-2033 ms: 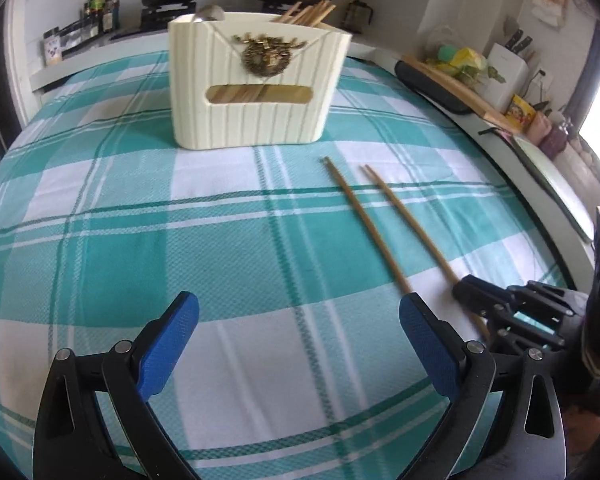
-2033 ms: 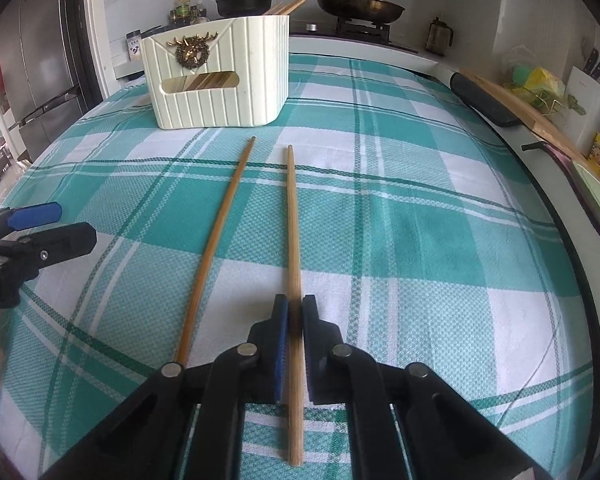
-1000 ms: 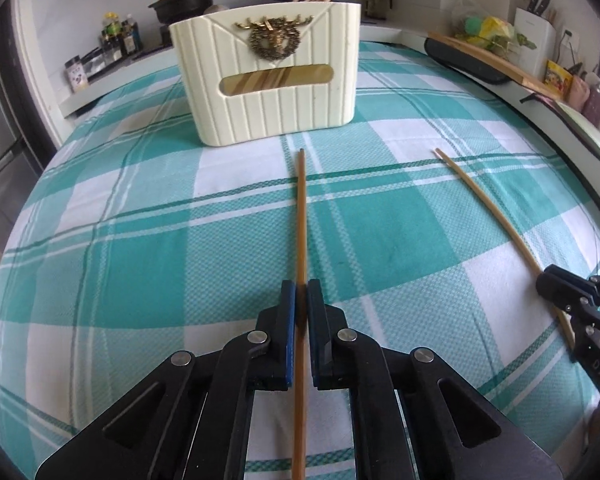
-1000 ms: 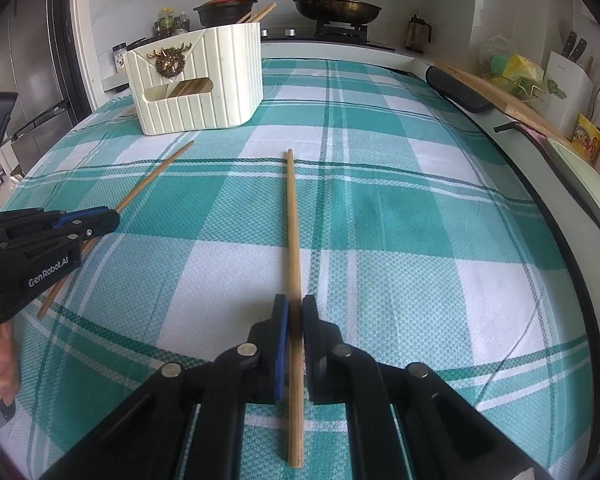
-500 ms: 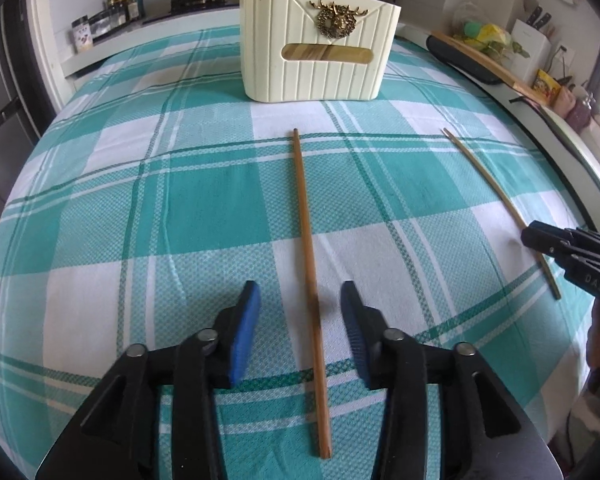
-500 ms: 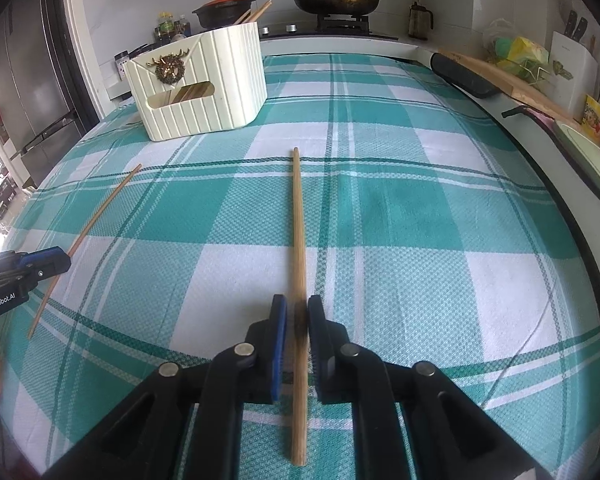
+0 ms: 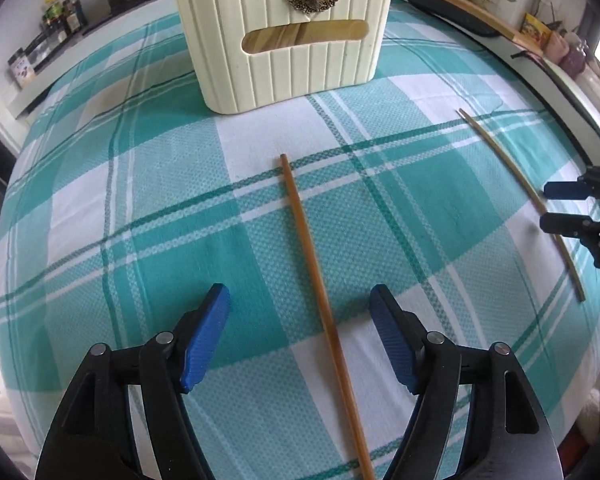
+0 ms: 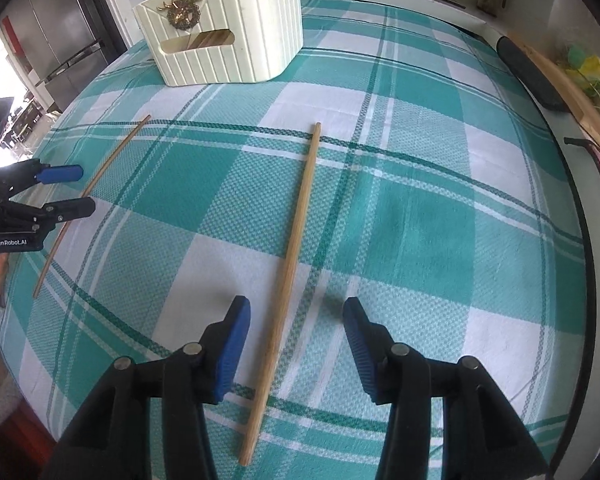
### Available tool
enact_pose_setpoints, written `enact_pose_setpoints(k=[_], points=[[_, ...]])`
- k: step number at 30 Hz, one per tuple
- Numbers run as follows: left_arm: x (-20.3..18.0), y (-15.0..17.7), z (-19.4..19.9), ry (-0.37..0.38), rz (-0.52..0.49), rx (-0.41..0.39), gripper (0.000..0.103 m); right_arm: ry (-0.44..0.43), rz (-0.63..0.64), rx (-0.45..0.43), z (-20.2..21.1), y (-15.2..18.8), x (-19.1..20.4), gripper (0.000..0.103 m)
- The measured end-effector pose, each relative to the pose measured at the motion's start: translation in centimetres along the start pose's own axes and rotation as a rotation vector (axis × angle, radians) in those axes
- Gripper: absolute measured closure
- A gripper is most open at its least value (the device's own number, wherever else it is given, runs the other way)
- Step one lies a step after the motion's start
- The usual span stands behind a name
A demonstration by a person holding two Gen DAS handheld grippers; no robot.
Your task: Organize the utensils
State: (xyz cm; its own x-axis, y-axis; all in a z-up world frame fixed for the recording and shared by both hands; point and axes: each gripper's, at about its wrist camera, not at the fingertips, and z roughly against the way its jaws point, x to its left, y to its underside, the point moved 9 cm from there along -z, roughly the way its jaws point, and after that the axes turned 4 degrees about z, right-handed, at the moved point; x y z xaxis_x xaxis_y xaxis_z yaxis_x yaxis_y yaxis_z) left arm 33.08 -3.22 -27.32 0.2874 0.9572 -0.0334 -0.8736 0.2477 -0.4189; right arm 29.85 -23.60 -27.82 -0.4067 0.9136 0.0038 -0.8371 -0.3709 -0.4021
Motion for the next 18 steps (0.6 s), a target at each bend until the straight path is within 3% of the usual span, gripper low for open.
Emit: enact_pose_setpoints(k=[3,4,5,6,7,8,12,18], points=[[0.4,-1.6,-0.8,-0.004,0.018,0.038,0.036,-0.008,0.027,-0.004,-1.3,-2.9,0.1,0.054],[0.5,-2.1,-0.9,-0.01,0.019,0.042,0.048,0.007,0.022,-0.008,-1.7,-4.0,-0.2,0.054],[0.5,-2.5,-0.9,-0.009,0.027,0.044,0.069,0.023,0.011,-0.016,-2.2,-5.1,-0.6,0.064],[0.6,-2.8,-0.9,-0.008,0.038,0.047,0.083,0.041,-0.003,-0.025,-2.6,-6.2,-1.1,0.08],[0.7,-3.1,-1.1,-0.002,0.049,0.053,0.096,0.046,-0.023,-0.031,-2.9,-7.2,-1.5,0.088],[0.7,-3.3,-1.1,0.004,0.061,0.053,0.099,0.041,-0.052,-0.035,-3.3,-8.1,-1.9,0.096],[1.0,-3.8,1.2,0.033,0.098,-0.032,0.1,0.0,-0.147,-0.076,-2.8,-10.0,-2.2,0.097],[0.4,-3.5,11.5,0.143,0.099,-0.278,0.1,-0.09,-0.112,-0.314,7.4,-10.5,0.6,0.097]])
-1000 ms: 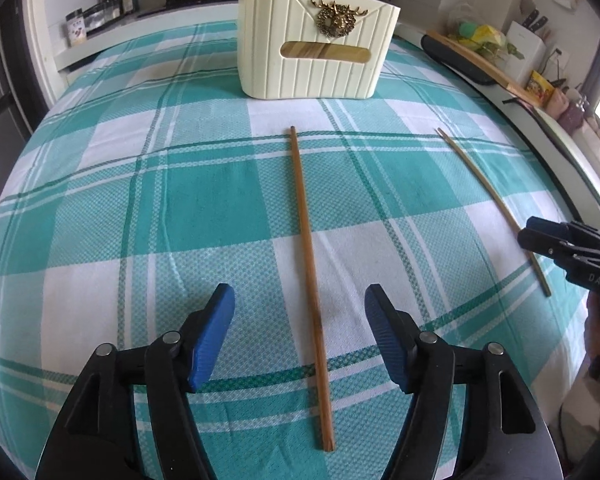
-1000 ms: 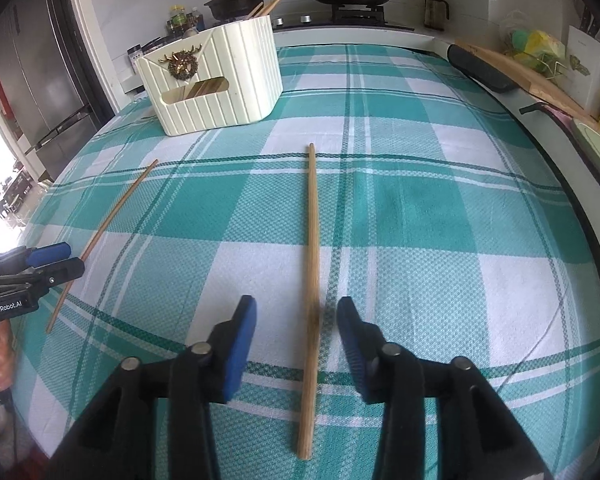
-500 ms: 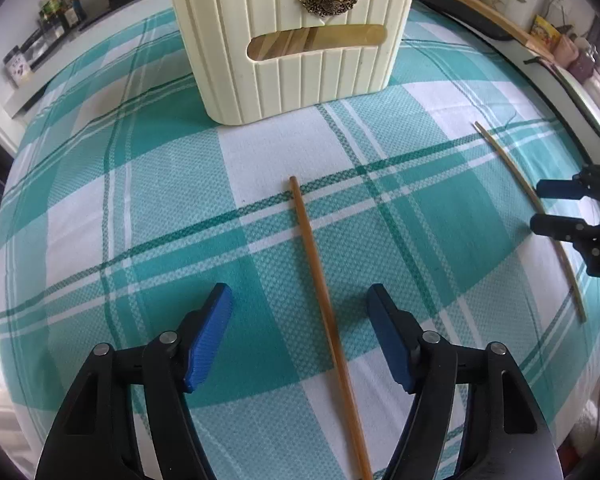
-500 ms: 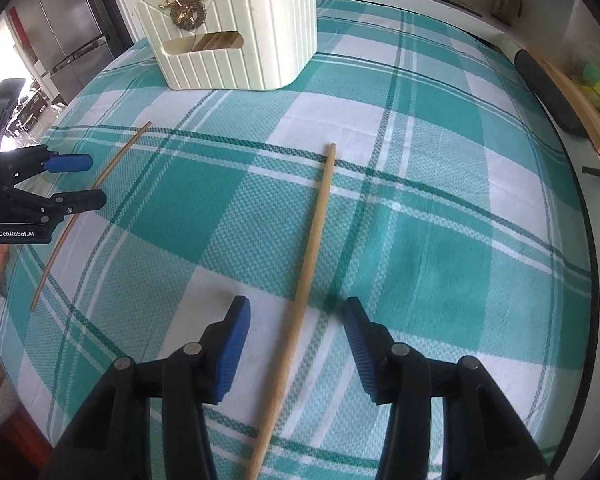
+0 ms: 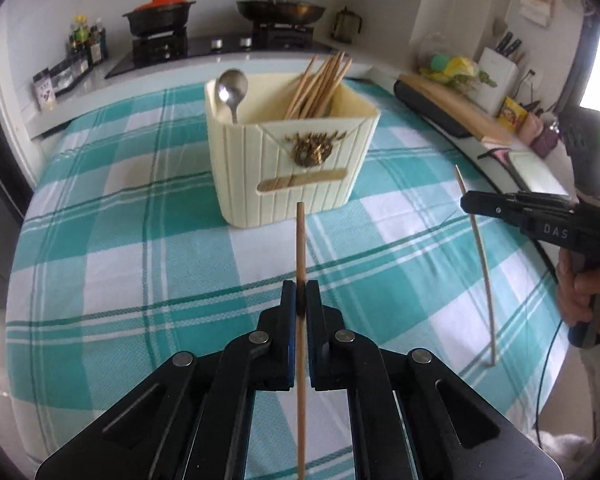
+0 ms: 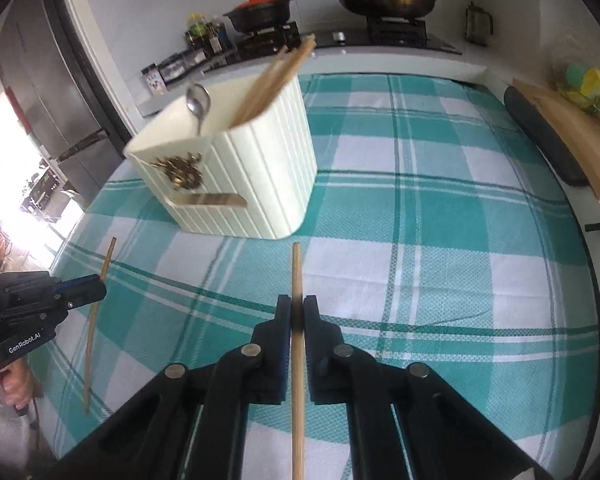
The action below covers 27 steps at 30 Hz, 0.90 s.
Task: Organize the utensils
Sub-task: 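Carry both chopsticks up and lower them into the cream holder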
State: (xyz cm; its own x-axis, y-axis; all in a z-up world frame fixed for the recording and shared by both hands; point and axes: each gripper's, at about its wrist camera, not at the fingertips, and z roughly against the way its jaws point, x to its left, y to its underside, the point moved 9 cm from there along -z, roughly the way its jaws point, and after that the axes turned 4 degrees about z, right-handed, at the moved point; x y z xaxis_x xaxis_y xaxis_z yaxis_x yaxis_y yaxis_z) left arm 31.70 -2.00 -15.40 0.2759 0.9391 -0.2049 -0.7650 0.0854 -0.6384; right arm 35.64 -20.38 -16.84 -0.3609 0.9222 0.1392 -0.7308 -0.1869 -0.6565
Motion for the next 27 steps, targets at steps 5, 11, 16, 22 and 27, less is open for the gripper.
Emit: enact_pose_setpoints(k=[5,11,16,22,27], points=[[-1.9,-0.7,6.2,0.085,-0.019,-0.133,0.1,-0.033,0.074,-0.153,8.1,-0.8,3.5,0.097],[-2.5,-2.2,9.0,0.126,0.015,-0.226,0.1,0.008,0.138,-0.28,12.3,-1.6,5.5,0.097],[-2.4,-3.1,11.0,0.134,0.012,-0.274,0.1,0.025,0.159,-0.343,14.2,-3.2,6.2,0.097],[-1.9,-2.8,12.7,0.11,-0.013,-0.303,0.1,0.035,0.144,-0.36,15.0,-4.6,5.4,0.097],[-0.5,-2.8,12.7,0.107,0.027,-0.296,0.1,0.054,0.129,-0.358,14.8,-5.5,4.4,0.097]])
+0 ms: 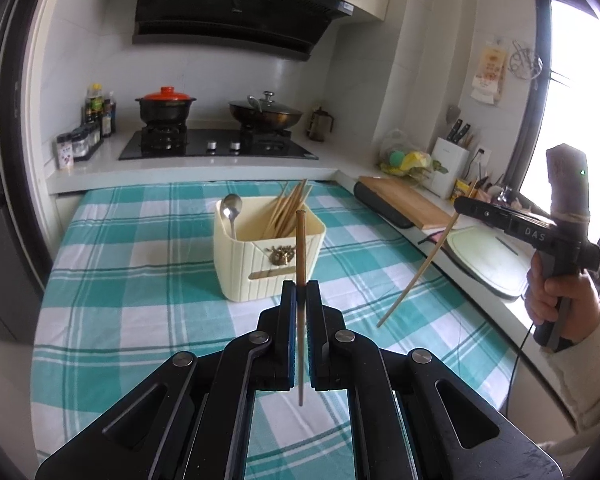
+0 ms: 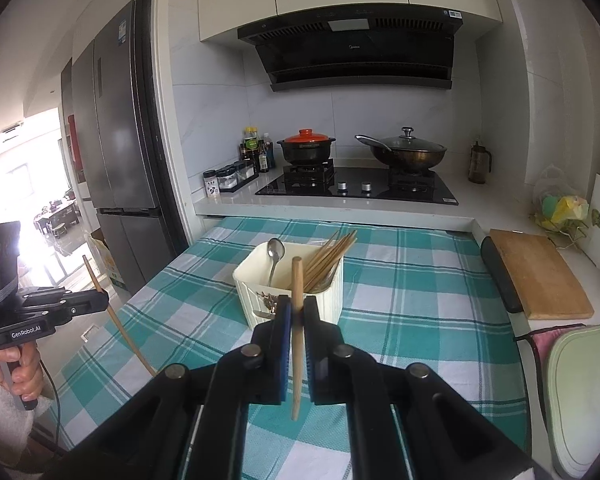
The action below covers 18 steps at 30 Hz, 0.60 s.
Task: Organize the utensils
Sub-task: 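Carry both chopsticks up and lower them into the cream holder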
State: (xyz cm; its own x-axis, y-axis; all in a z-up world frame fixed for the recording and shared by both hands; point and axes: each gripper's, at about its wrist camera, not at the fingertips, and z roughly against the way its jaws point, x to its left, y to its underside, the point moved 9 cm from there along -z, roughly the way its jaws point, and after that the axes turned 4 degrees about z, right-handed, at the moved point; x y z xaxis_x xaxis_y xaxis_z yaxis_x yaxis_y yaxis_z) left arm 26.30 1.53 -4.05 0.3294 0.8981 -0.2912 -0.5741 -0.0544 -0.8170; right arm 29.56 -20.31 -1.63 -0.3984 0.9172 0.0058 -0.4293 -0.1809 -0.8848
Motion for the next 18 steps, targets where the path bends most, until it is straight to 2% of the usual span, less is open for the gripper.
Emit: enact_pose_setpoints(k=[4,11,15,18], points=[[0.6,-2.3,1.1,0.023,0.039,-0.048,0.1,0.017,0.009,-0.017,-0.5,-1.9,-0.7,0.097],[1.4,-11.6,2.8,0.01,0.046,-0.228,0.1,0.068,0.034,-0.147,-0.9,-8.7,-2.2,0.097],[2.4,-16.3,1.2,-0.02,0.073,-0.313,0.1,0.089,0.051,-0.231,-2.0,-12.2,-2.2,0.097],[3.2,-18.1,-1.6,-0.042,0.094,-0.321,0.1,0.091,0.071,-0.278,-3.0,-13.8,-1.7,0.097]])
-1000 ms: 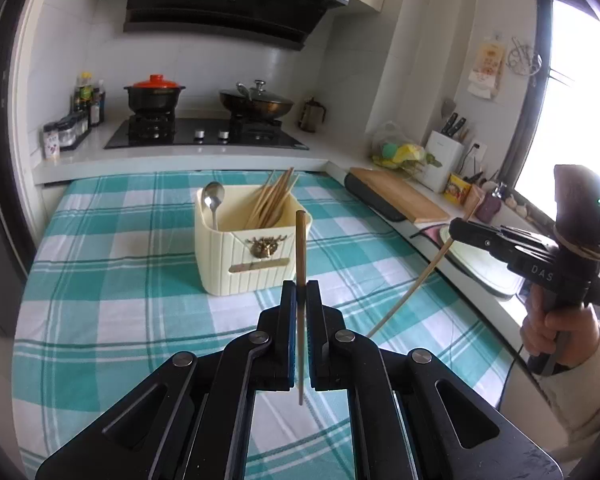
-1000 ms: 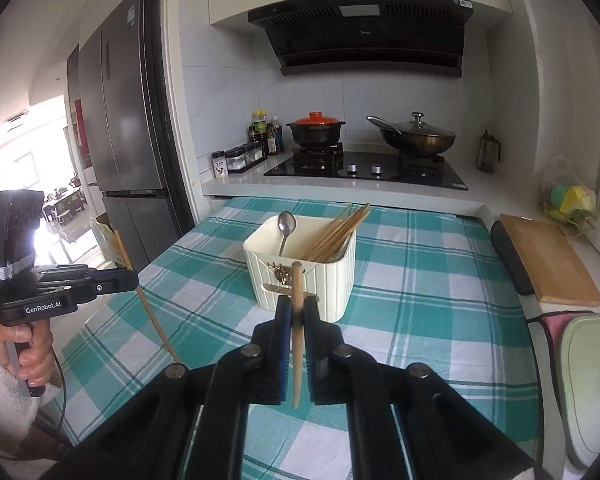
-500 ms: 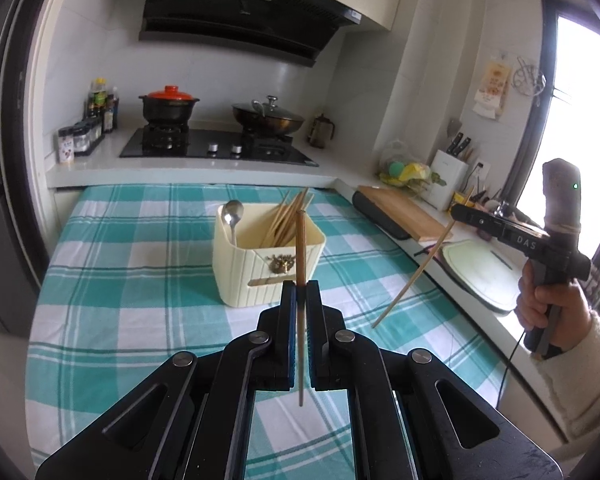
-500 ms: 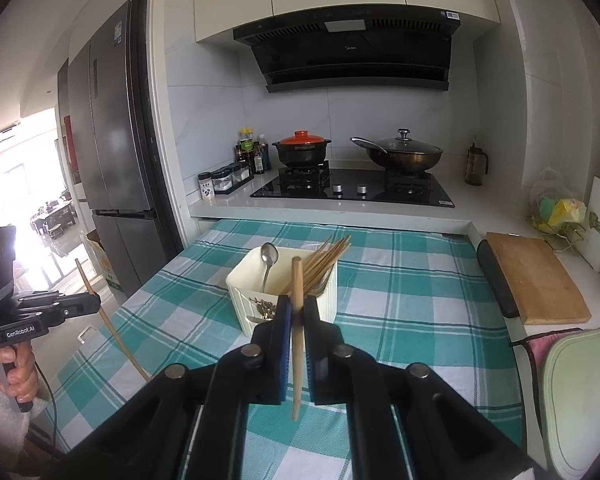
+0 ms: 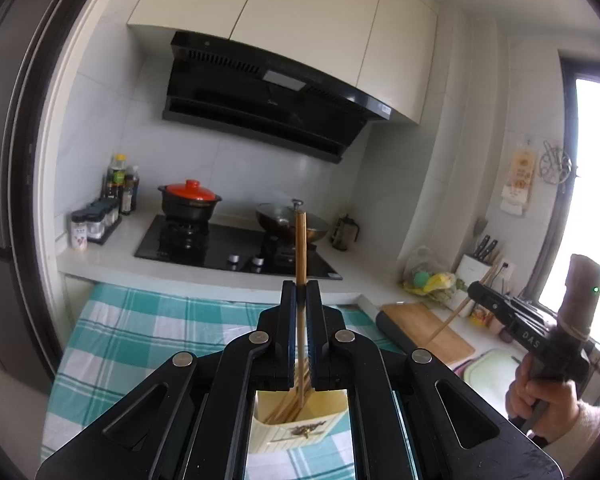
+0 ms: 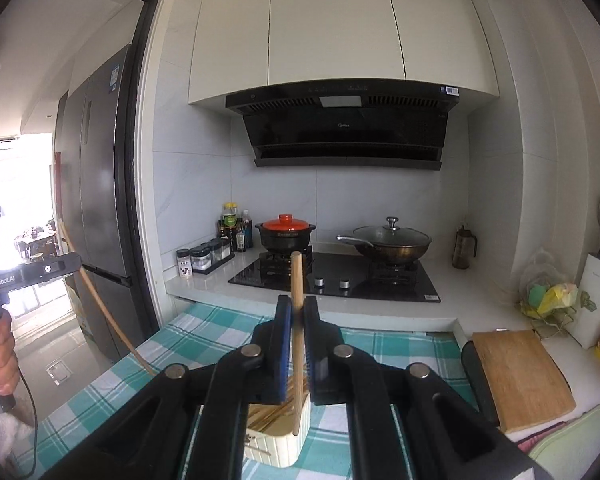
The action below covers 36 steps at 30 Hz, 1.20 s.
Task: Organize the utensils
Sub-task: 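Carry both chopsticks up and lower them into the cream holder, then open both tools to release the chopsticks and withdraw from the holder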
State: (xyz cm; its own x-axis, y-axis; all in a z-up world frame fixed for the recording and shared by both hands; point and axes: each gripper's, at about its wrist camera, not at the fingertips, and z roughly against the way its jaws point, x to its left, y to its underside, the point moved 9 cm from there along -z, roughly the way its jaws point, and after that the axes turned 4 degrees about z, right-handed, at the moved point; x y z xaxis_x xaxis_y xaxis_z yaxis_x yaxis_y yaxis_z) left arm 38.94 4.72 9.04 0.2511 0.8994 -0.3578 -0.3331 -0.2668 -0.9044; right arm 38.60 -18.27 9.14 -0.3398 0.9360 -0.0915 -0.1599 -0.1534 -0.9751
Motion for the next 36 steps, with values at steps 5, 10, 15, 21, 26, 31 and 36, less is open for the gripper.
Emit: enact_pose_setpoints(k=[5,10,15,21,26,31,36], points=[[0.8,0.6,-5.0,-0.035,0.004,0.014,0.1,-0.035,-0.016,0.001,-3.2,0.2,0.4,0.097],[1.8,3.6,-10.6,-0.081,-0.01,0.109,0.1,-0.074,-0.065,0.097,-8.5,3.3,0.1,0.097],[3.7,8.6,-16.1,-0.131,-0.004,0.299,0.1,-0.122,-0.13,0.324,-14.1,9.3,0.4,0.097],[4.7,12.5,-18.7,-0.194,-0.049,0.4,0.1,-0.142,-0.132,0.519,-17.9,14.7,1.2,0.094],[4.7,12.3,-17.8,-0.243,-0.072,0.373,0.067,-0.106,-0.114,0.511,-18.3,14.8,1.1,0.05],[4.0,10.5,-14.6,-0.287,-0.125,0.276,0.027,-0.07,-0.133,0.441,-15.7,13.3,0.4,0.045],[2.1,9.3,-10.1,-0.33,-0.161,0.185,0.005,-0.028,-0.122,0.374,-11.1,11.6,0.4,0.036]])
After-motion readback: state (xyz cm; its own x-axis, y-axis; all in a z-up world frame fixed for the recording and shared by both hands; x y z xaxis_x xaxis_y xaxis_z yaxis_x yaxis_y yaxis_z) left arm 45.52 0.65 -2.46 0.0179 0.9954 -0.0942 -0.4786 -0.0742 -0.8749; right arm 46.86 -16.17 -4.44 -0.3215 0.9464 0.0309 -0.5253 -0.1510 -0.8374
